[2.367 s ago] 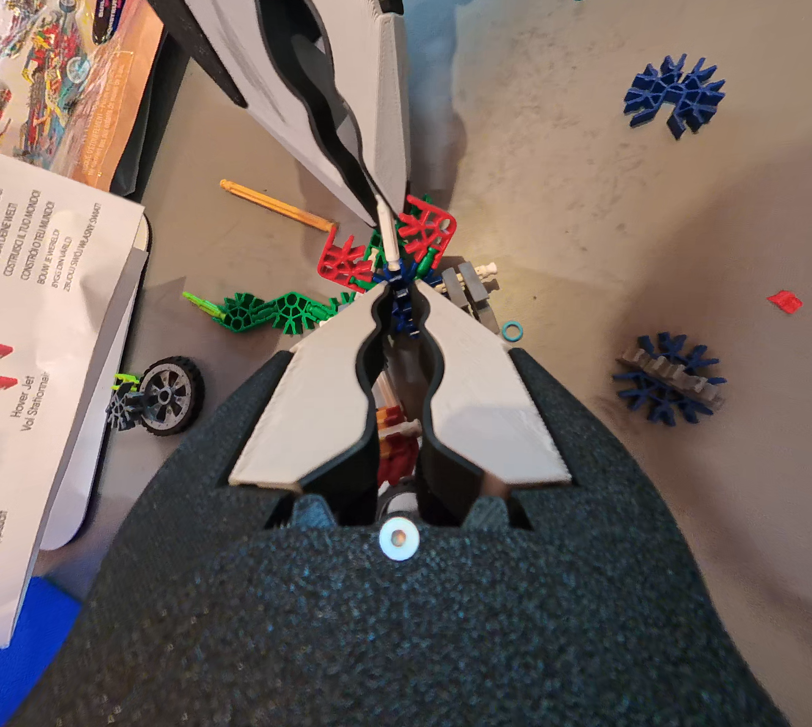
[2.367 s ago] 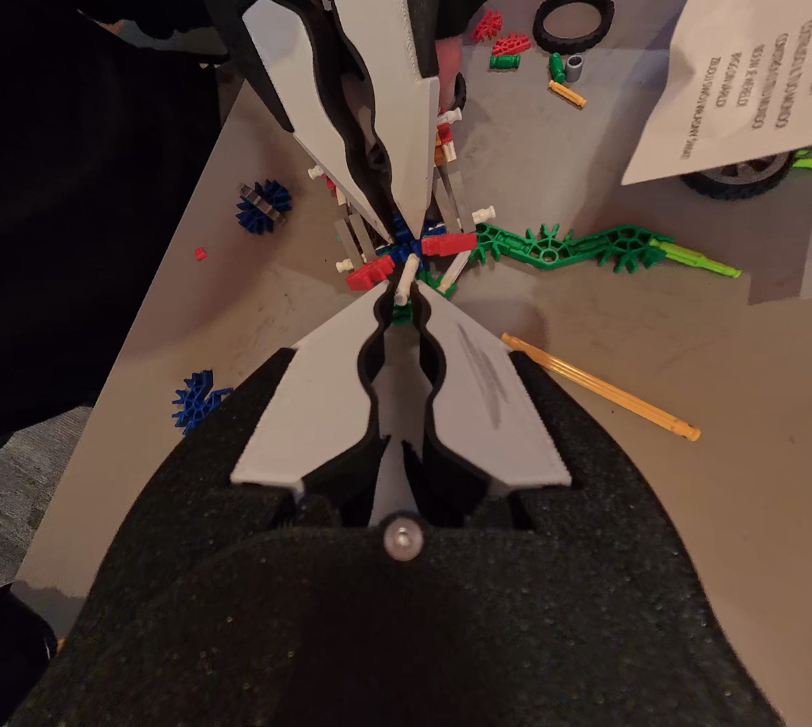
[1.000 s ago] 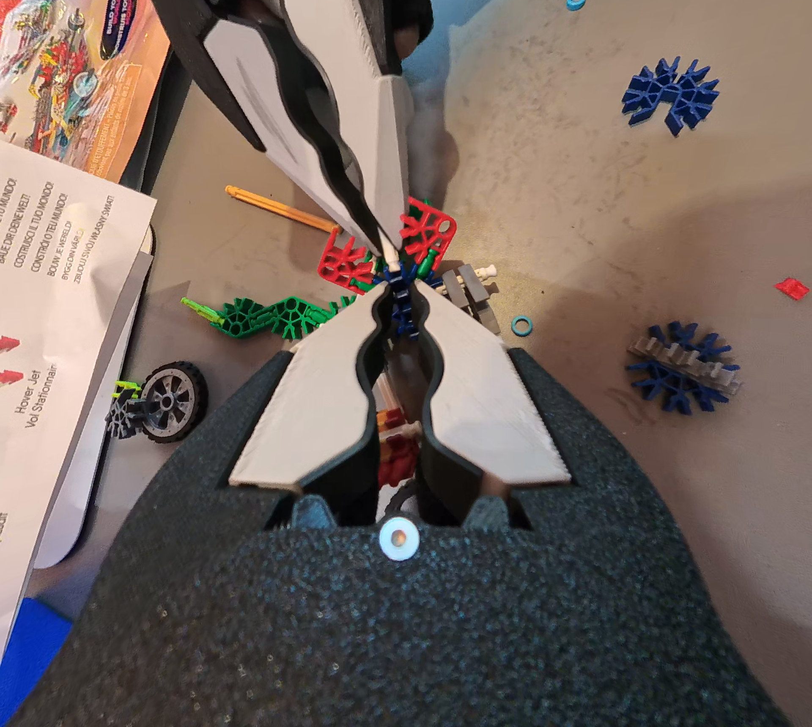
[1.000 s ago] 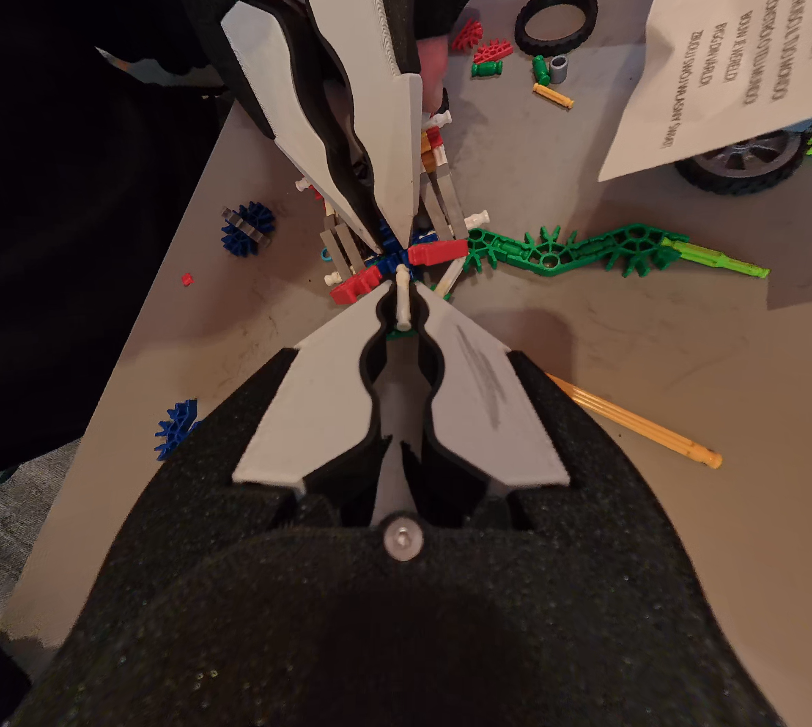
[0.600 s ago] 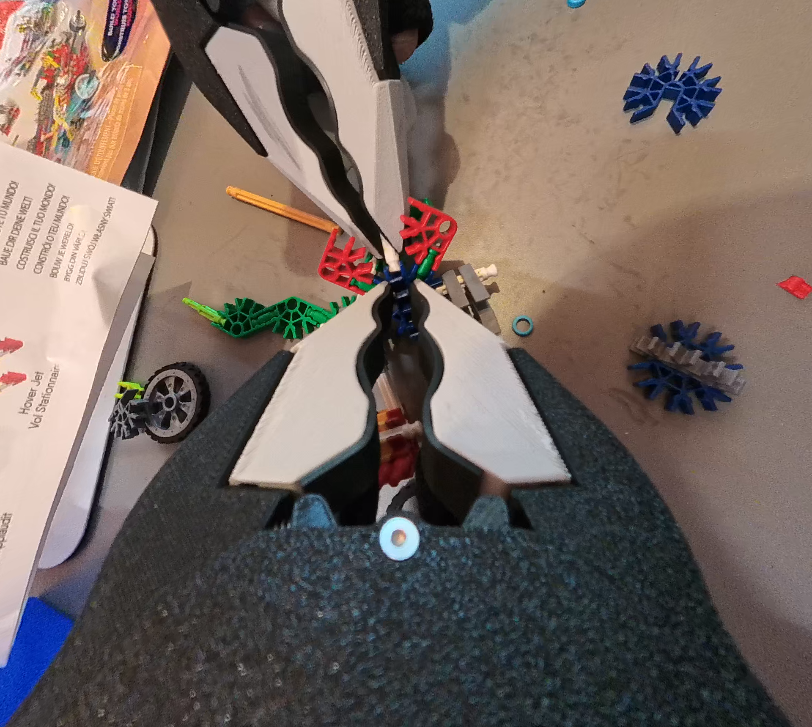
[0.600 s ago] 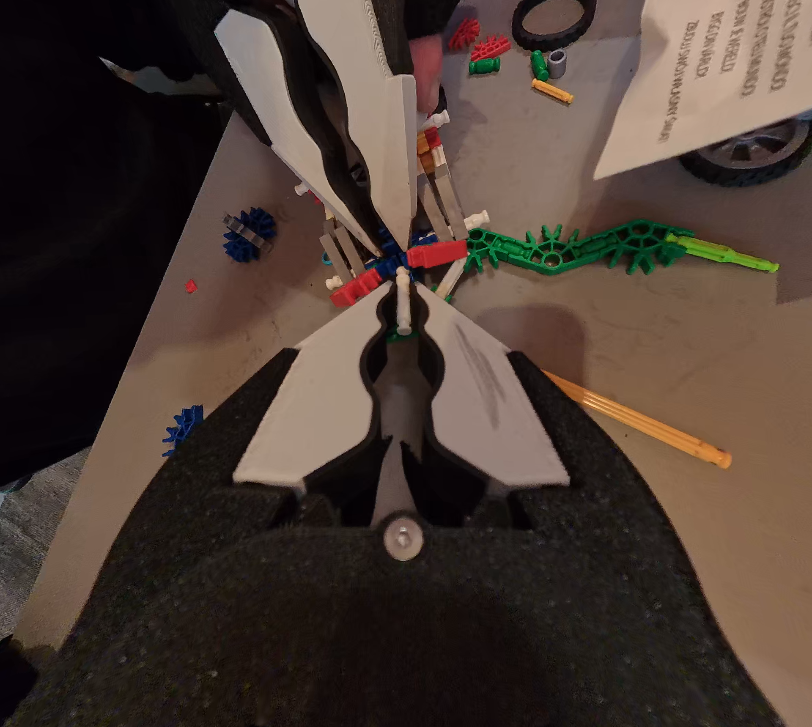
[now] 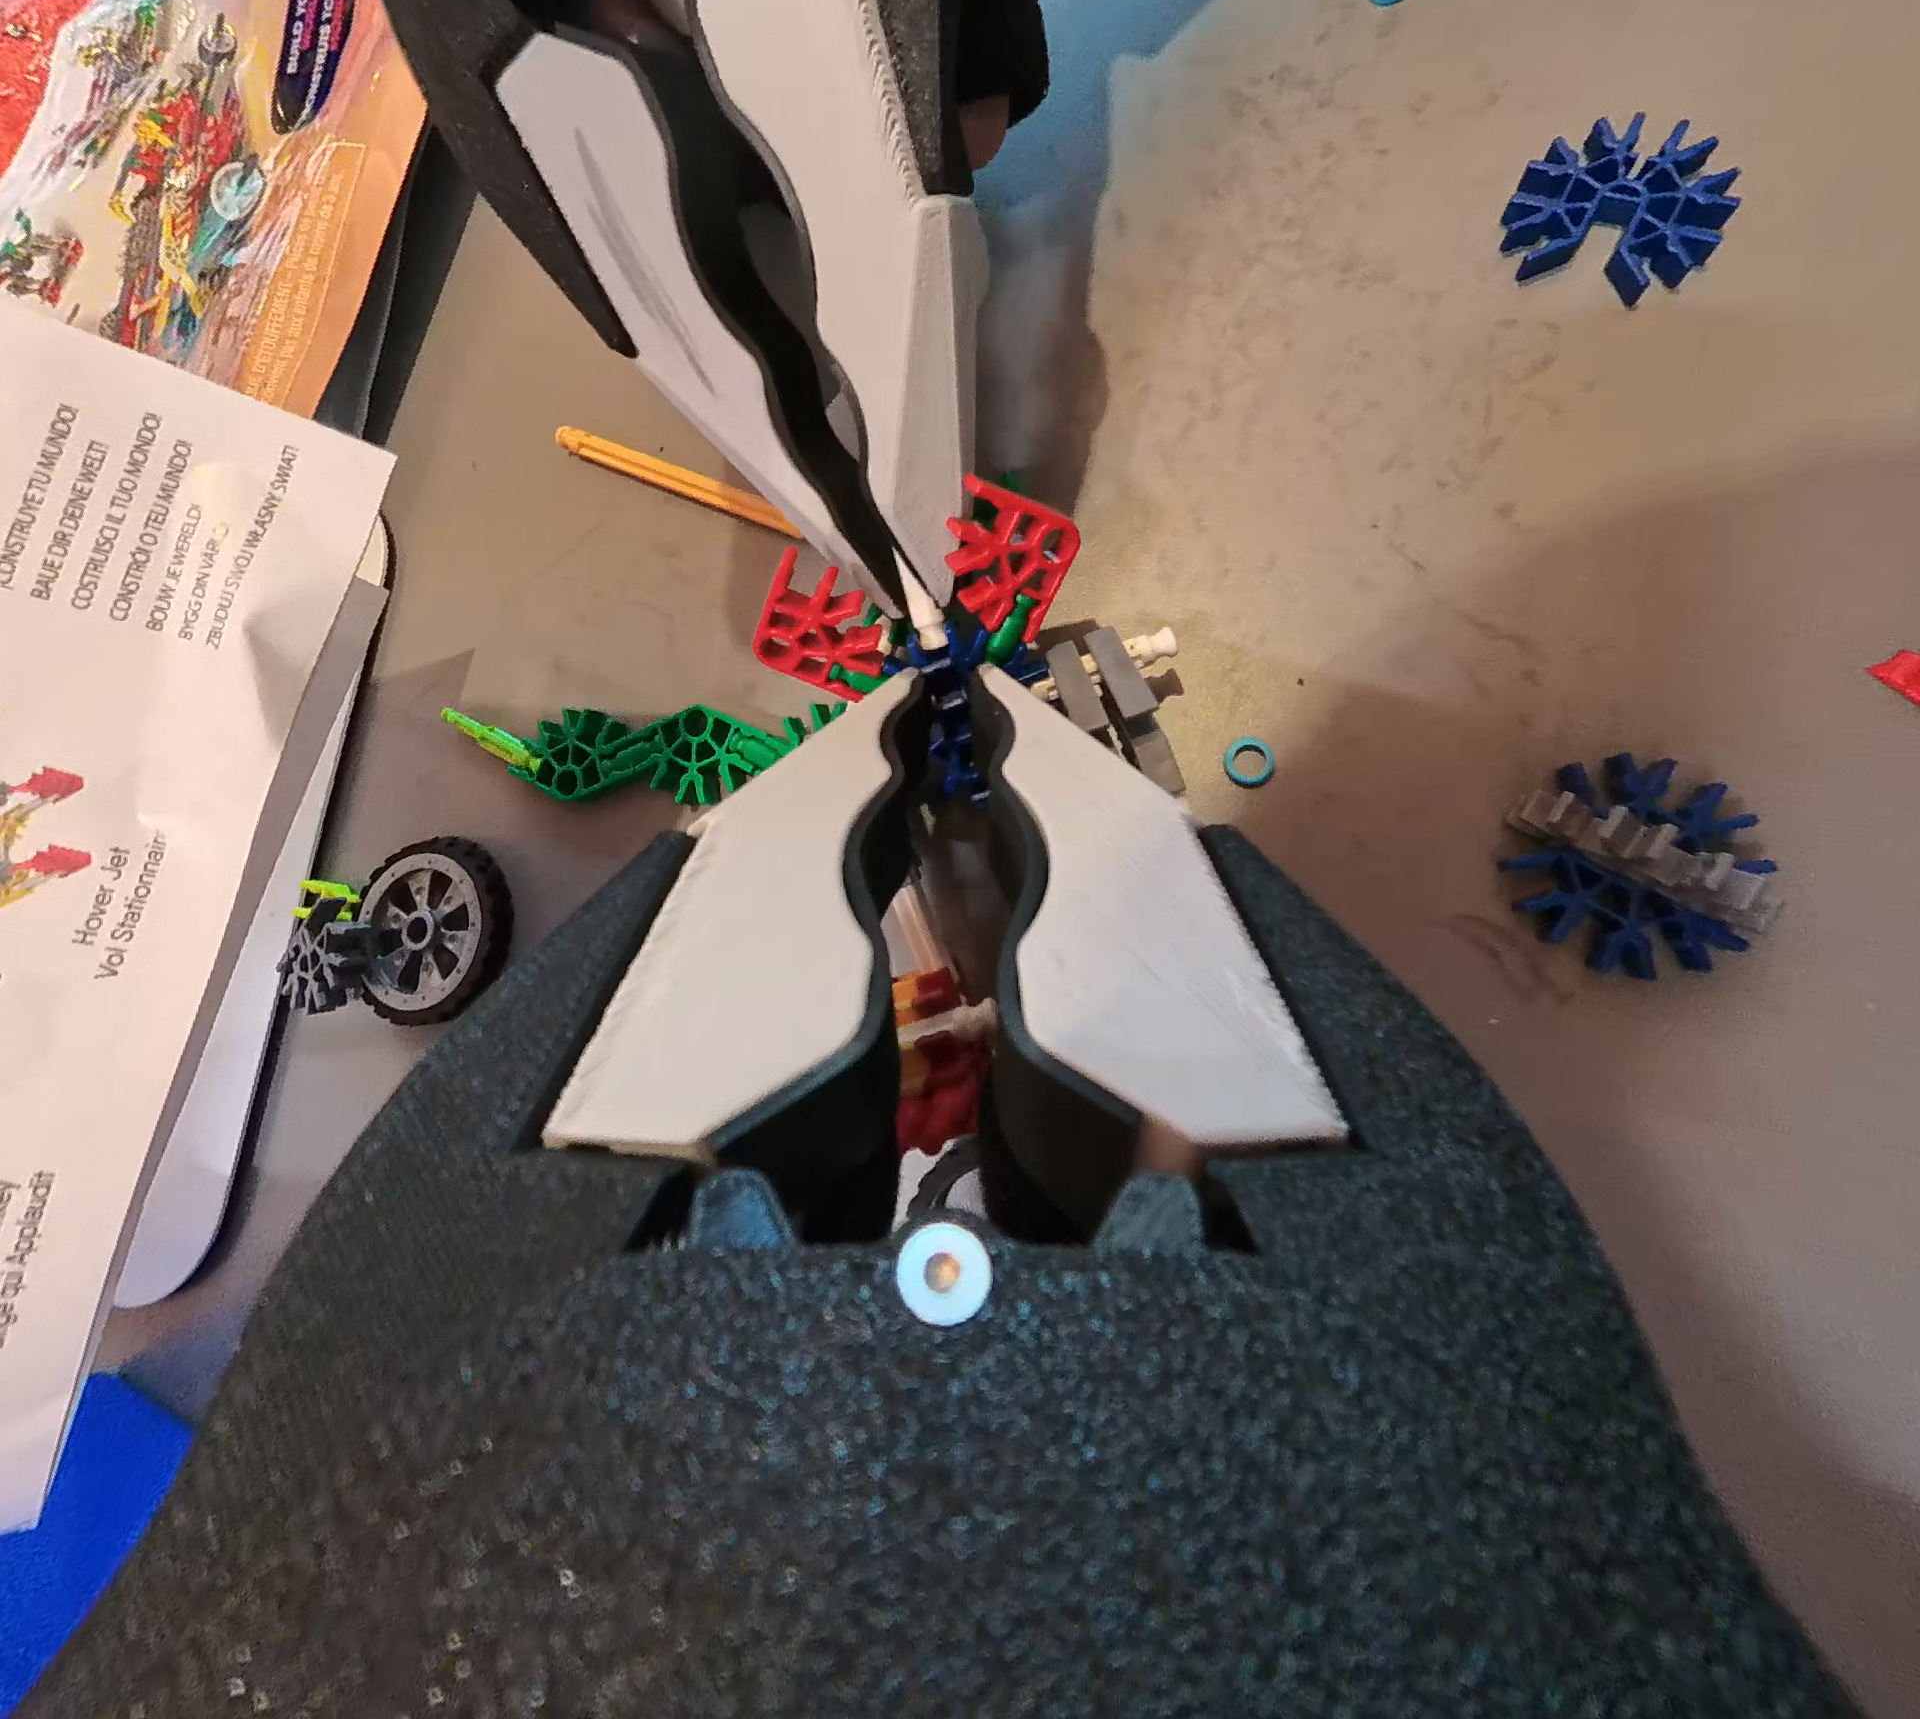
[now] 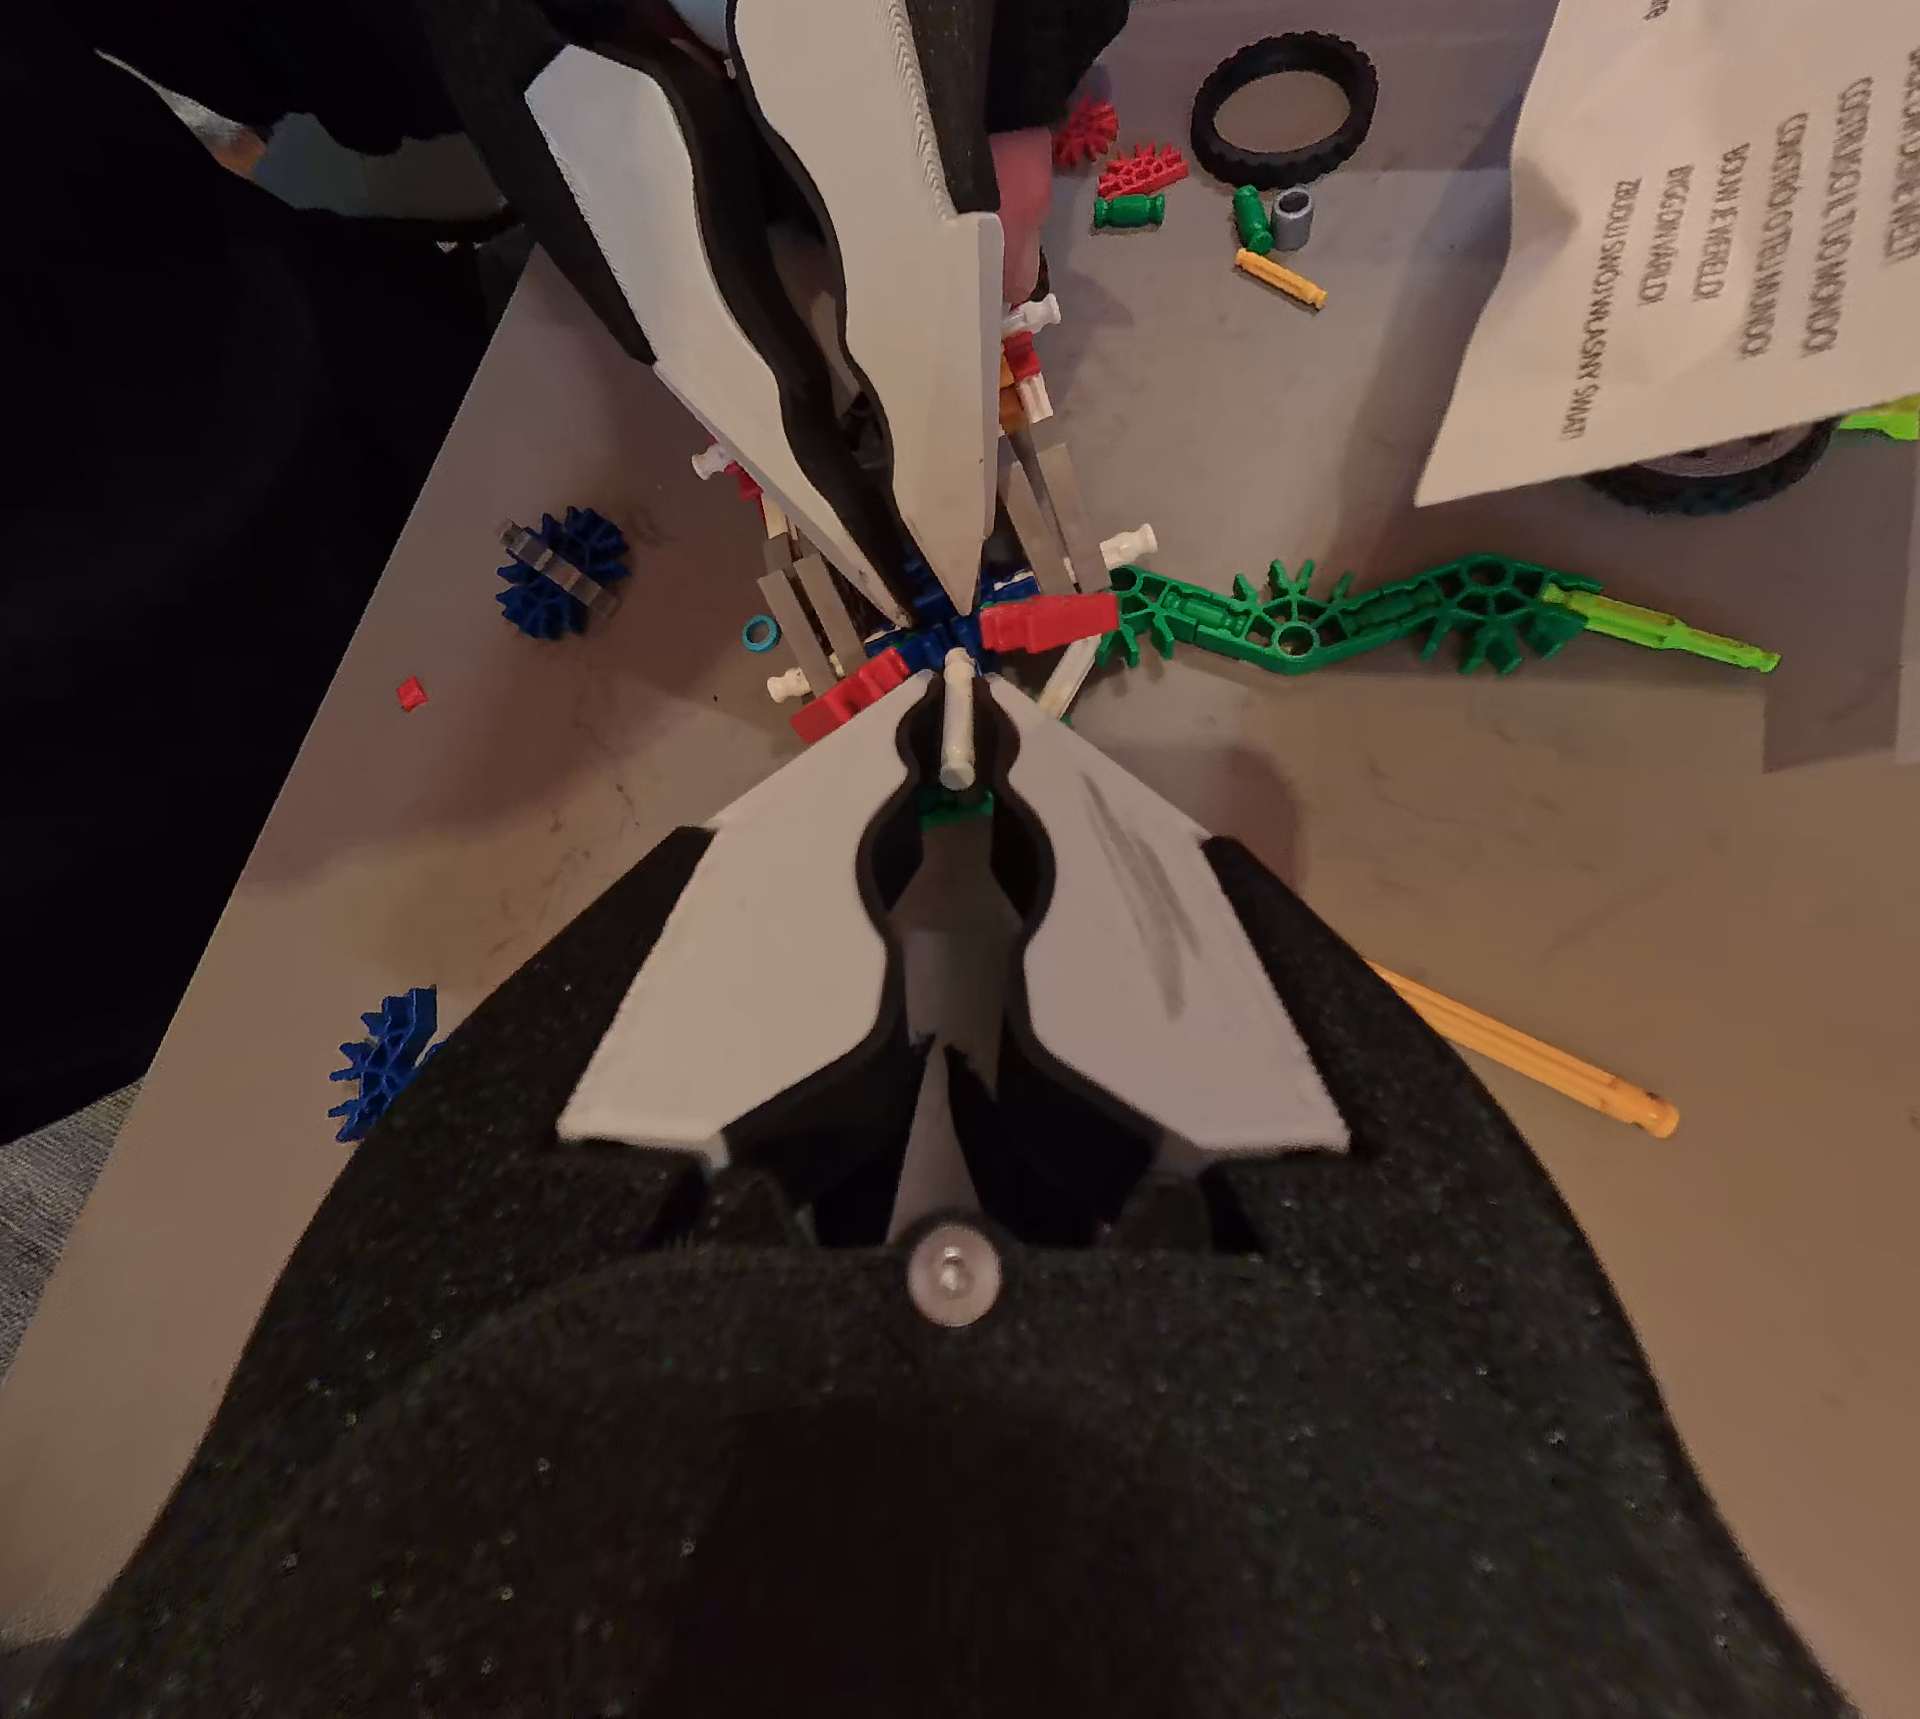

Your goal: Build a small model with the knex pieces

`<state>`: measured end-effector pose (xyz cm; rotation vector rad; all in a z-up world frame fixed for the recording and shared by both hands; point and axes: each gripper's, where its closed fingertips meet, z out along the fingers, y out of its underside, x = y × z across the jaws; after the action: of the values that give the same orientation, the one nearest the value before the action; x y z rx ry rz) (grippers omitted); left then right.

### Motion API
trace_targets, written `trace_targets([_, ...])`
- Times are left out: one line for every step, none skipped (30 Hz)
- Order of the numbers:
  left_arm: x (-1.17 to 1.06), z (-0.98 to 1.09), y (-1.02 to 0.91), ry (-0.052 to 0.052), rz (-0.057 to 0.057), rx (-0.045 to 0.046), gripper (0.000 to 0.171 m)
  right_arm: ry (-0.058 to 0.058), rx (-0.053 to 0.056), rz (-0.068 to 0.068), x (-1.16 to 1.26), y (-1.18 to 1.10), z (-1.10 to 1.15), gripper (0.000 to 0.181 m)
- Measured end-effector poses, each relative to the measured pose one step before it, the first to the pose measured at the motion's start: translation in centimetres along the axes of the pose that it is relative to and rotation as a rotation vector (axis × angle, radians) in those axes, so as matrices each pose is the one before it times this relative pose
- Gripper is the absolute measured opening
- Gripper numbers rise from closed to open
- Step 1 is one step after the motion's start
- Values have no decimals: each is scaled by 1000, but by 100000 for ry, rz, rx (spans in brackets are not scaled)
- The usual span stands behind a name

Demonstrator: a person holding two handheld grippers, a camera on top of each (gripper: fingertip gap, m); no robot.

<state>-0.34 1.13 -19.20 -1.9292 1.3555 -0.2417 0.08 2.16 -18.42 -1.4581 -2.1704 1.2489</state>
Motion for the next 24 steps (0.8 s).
trace_targets([-12,3,2,38,-117,70,5,-288,503,508,-23,-55,10,1])
trace_targets([3,-7,-6,13,-53,-4,5,-110,263,359,3,13,4,1])
trace_targets([-5,-5,11,-15,39,-78,5,-101,239,214,-2,13,-4,1])
trace_targets([6,-1,2,-28,102,-108,5,-116,261,155,-16,15,48,1])
trace_targets([-3,-10,4,-121,53,-9,5,45,151,1,1,-72,10,1])
trace_targets([0,-10,-2,-88,-43,141,5,12,24,211,8,-43,26,1])
trace_targets([5,-11,2,-46,20,61,5,32,38,63,-2,-5,37,1])
trace_targets([-5,-16,18,-24,21,-10,5,24,275,-67,-16,-28,-17,1])
trace_targets([-9,-20,21,-43,-17,18,5,-265,559,196,-17,-60,-17,1])
trace_targets([-23,1,12,-148,-54,67,5,-248,641,119,144,-74,178,1])
trace_targets([-21,-19,28,-113,-113,-42,5,57,530,-303,37,-38,19,1])
trace_targets([-12,-34,33,37,-30,-75,5,236,246,-515,-12,-24,41,1])
trace_targets([-16,-33,32,124,-44,23,5,293,236,-737,14,-51,58,0])
trace_targets([-14,-26,17,56,-207,129,5,87,348,-193,29,-33,53,0])
trace_targets([-9,2,0,-51,-151,43,4,-185,407,336,9,17,24,0])
trace_targets([-2,12,-1,-138,100,-86,4,-206,451,284,4,8,-2,0])
trace_targets([-21,4,3,-181,120,-174,4,-182,523,352,-20,-20,19,0])
trace_targets([-38,-12,24,-299,-49,-175,4,-172,557,984,14,-20,31,0])
trace_targets([-22,-21,17,-109,-3,-119,4,-132,485,578,-32,13,14,0])
trace_targets([-3,-16,22,-264,349,-210,4,-68,371,394,-21,-39,73,0])
trace_targets([8,0,-3,-339,171,-134,4,-115,181,418,-11,11,53,0])
trace_targets([0,2,0,-331,170,-171,4,-296,276,624,-18,25,2,0])
trace_targets([-8,-14,8,-341,164,-221,4,-282,482,703,24,-17,48,0])
trace_targets([-22,-13,38,-425,399,-336,4,-130,490,664,71,-38,138,0])
